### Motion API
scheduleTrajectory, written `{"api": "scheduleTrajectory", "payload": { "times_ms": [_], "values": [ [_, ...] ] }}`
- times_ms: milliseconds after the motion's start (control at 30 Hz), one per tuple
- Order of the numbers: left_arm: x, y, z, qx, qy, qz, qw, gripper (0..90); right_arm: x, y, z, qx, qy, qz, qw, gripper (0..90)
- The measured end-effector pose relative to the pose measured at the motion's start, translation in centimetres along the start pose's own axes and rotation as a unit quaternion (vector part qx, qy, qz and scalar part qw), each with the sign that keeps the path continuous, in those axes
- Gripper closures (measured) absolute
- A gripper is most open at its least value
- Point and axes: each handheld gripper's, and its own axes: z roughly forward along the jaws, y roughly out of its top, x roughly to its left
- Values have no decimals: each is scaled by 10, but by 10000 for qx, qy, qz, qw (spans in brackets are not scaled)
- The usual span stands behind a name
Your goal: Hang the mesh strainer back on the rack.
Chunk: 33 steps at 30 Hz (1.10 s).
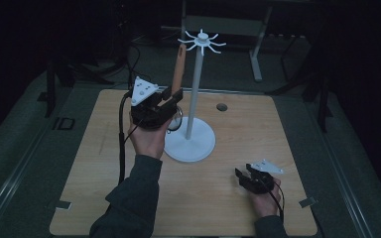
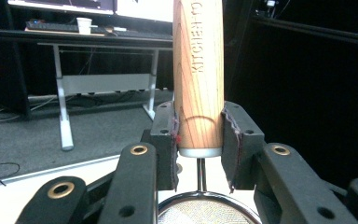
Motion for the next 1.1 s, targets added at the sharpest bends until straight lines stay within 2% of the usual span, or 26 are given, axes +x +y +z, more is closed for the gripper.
{"api": "scheduleTrajectory", "payload": {
  "times_ms": [667, 1100],
  "values": [
    [2, 4, 11, 72, -38, 24, 10000, 690, 0, 0, 0, -4, 9, 3, 10000, 472],
    [5, 5, 22, 145, -199, 11, 9997, 689, 0, 0, 0, -8, 14, 4, 10000, 471]
  ]
}}
